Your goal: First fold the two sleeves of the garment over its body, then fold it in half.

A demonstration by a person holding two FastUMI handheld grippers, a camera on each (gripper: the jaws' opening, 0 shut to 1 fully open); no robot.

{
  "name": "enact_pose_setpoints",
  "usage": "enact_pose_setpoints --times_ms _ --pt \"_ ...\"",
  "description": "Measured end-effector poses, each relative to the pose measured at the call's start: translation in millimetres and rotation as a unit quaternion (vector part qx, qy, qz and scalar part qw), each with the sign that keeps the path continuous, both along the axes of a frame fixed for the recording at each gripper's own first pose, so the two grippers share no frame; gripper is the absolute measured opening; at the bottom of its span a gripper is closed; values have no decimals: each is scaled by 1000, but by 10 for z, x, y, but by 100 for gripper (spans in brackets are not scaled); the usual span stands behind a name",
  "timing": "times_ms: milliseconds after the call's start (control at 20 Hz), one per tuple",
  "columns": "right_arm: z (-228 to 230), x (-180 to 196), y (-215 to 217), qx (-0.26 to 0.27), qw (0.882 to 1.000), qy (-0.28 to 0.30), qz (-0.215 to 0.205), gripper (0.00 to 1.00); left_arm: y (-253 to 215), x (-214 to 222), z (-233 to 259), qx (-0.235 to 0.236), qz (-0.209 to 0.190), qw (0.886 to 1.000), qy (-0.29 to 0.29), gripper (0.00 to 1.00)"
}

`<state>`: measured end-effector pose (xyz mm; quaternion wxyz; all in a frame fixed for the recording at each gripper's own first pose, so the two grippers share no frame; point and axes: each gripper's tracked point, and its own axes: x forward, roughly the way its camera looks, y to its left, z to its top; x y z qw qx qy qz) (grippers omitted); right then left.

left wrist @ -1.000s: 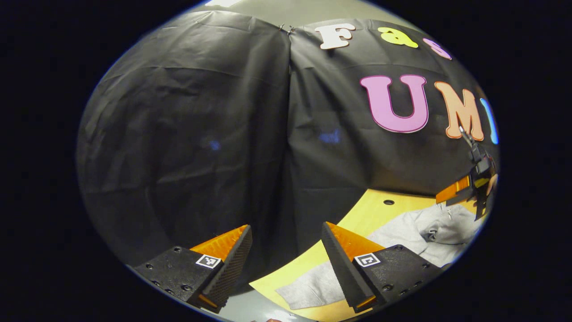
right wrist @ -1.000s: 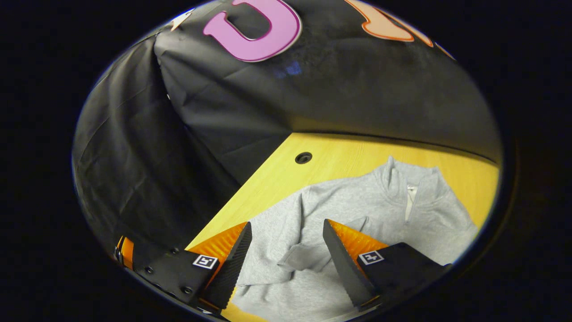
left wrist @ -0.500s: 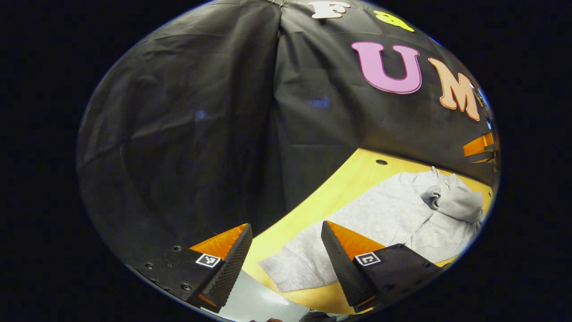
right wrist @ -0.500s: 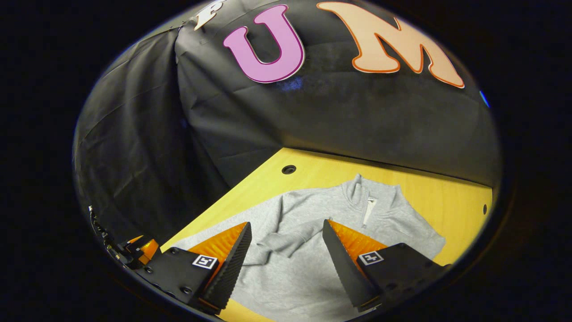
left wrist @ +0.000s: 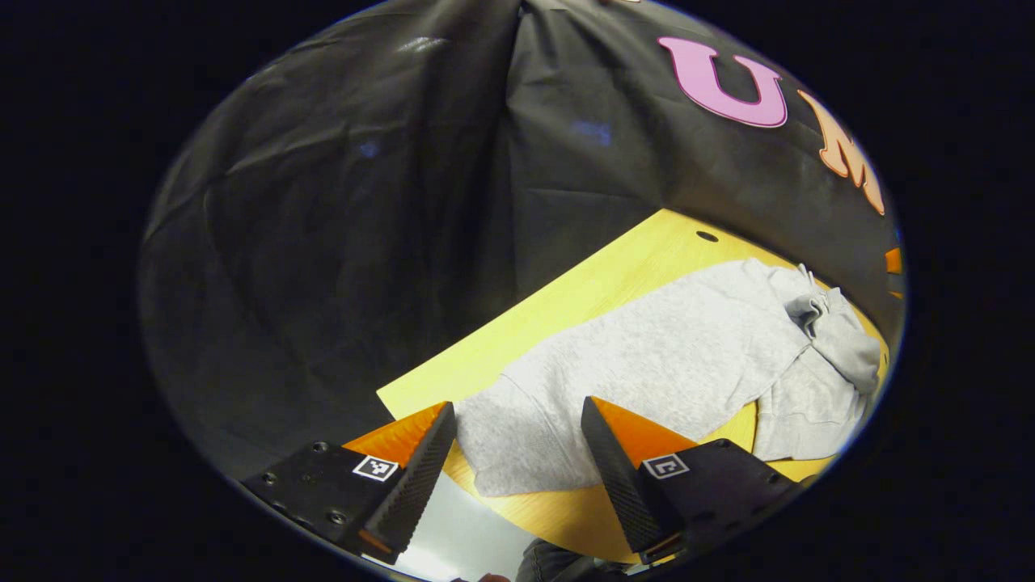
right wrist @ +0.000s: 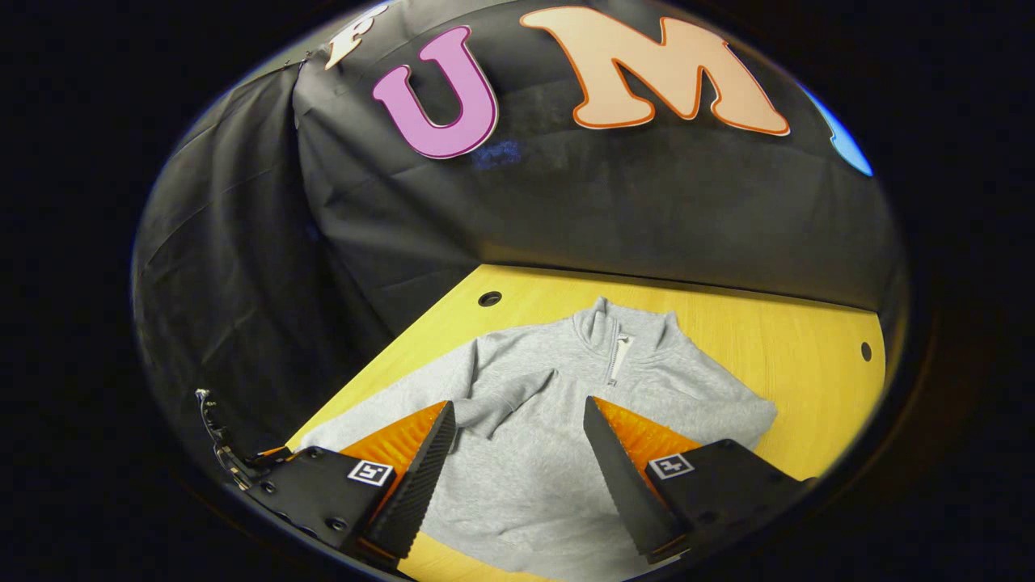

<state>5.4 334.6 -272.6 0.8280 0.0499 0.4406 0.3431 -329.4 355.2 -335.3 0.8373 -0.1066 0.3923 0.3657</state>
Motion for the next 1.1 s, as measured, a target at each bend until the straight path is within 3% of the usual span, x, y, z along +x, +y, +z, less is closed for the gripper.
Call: enact_pose_setpoints --times_ms 150,300,450,550,650,750,1100 --pt "30 16 -98 0 1000 -6 -5 99 -17 -21 -70 2 -14 1000 19 99" --pt "20 -37 -203 -1 1000 -2 -10 96 -82 80 -106 2 -41 999 13 94" --pt "-17 -101 -321 -2 1000 3 -18 96 -157 145 -122 -8 -64 998 19 63" --pt "-45 -119 -418 -6 1000 2 -25 98 -124 213 -138 0 -61 998 26 22" --pt "-21 -152 -506 -3 999 2 -36 98 -147 238 -124 0 -62 997 35 7" --pt "-5 -162 -636 -5 999 0 -46 98 -233 346 -71 -25 -61 998 5 0" --pt "87 -157 -1213 -16 995 -13 -93 96 -80 919 491 -10 -83 995 -47 0"
